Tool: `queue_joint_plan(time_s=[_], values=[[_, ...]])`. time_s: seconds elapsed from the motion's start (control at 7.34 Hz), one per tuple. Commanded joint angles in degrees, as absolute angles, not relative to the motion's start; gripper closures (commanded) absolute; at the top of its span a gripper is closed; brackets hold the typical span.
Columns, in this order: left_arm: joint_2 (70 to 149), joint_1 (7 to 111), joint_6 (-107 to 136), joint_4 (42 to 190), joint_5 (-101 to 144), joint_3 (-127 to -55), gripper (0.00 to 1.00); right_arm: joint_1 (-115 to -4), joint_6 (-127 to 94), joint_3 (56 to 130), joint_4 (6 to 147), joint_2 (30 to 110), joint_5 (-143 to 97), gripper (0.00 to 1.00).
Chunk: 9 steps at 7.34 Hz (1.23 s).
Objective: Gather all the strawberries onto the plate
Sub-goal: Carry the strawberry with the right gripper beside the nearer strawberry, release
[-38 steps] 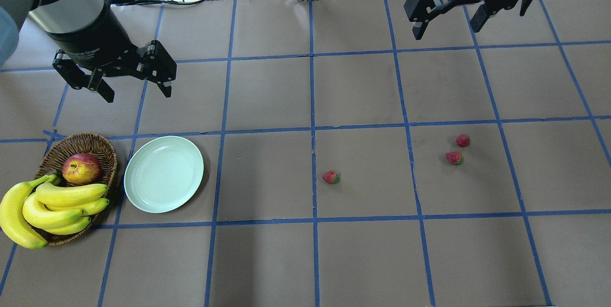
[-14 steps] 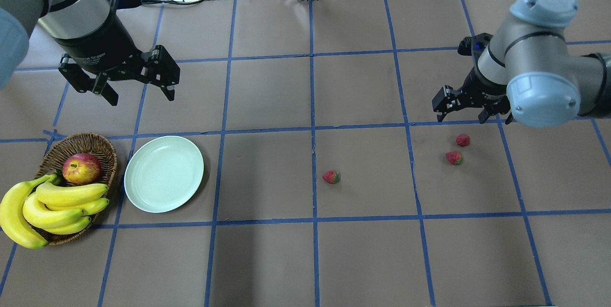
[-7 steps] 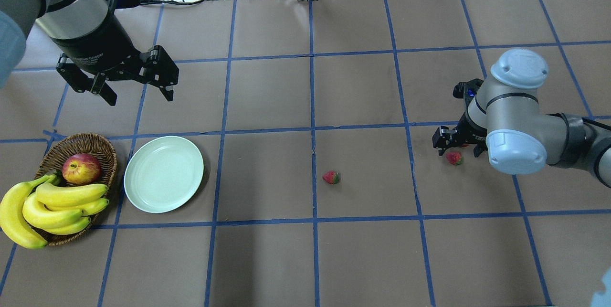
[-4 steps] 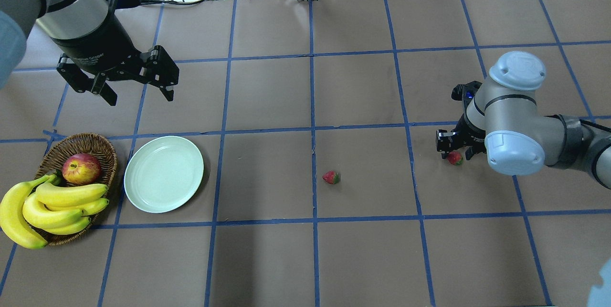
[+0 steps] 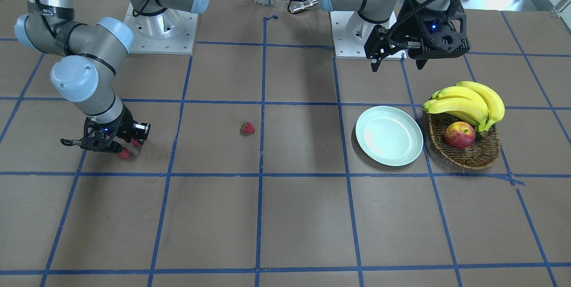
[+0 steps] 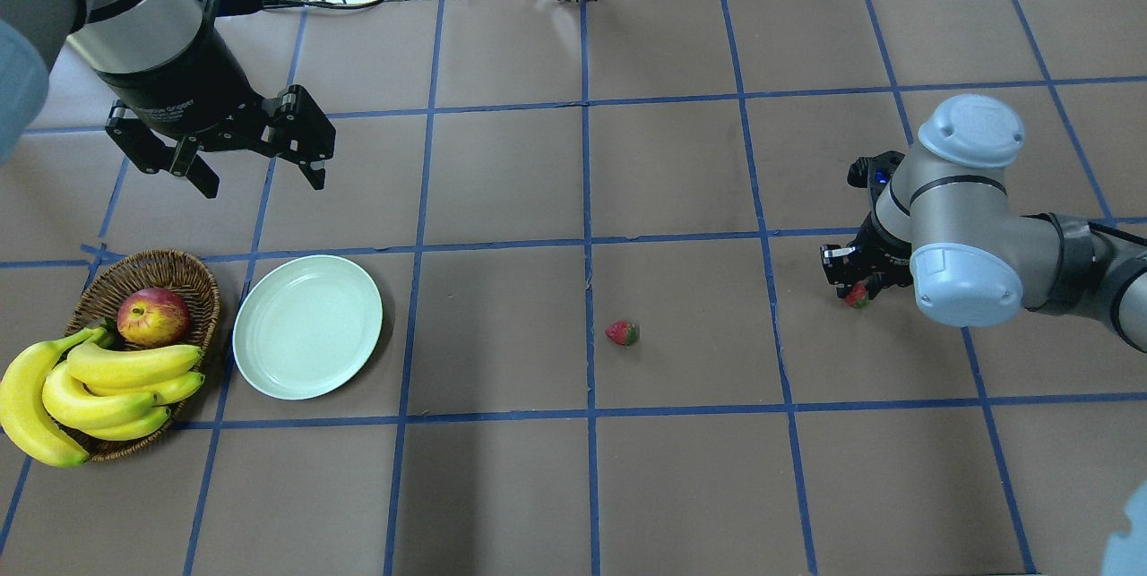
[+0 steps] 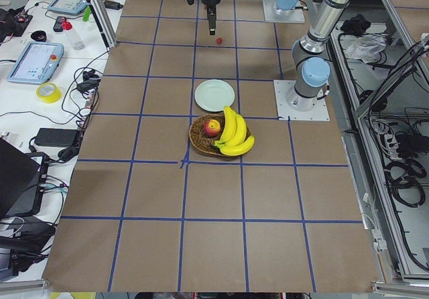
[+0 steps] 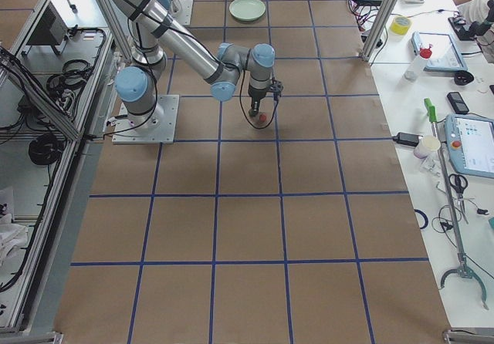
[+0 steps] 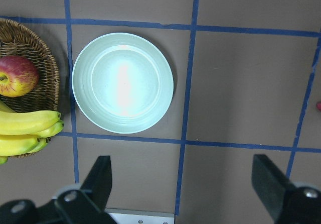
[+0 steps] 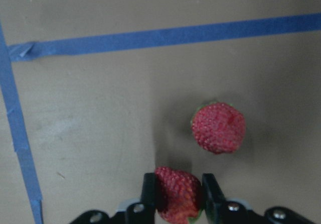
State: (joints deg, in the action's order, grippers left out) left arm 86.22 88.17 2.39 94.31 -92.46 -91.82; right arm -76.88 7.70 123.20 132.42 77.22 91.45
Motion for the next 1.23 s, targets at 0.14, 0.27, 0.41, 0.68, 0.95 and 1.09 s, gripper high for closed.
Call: queue_joint_plan(time_s=[0.14, 0.27, 0.41, 0.68, 0.95, 1.09], values=[[86.2, 88.2, 2.4, 94.3, -92.4, -91.8, 0.0, -83.3, 4.9, 117.6, 127.2, 80.8, 89.4, 0.99], [86.2, 88.2, 2.4, 94.3, -92.4, -91.8, 0.0, -90.6, -4.0, 115.9, 127.4, 81.7, 89.4, 0.99], [86.2, 88.2, 2.4, 94.2, -92.4, -91.8, 0.0, -99.0, -16.6, 112.7, 127.3, 80.9, 88.9, 0.99], [86.2, 88.2, 2.3, 94.2, -92.4, -91.8, 0.0, -111.9, -31.9, 108.9, 129.9, 75.4, 88.7, 0.99], [86.1, 88.2, 2.2, 94.3, -92.5, -91.8, 0.0, -119.6, -40.6, 105.8, 133.1, 69.5, 88.9, 0.99], [86.1, 88.2, 2.1, 94.3, -92.5, -91.8, 0.0, -121.4, -40.9, 106.1, 135.1, 67.7, 88.7, 0.96]])
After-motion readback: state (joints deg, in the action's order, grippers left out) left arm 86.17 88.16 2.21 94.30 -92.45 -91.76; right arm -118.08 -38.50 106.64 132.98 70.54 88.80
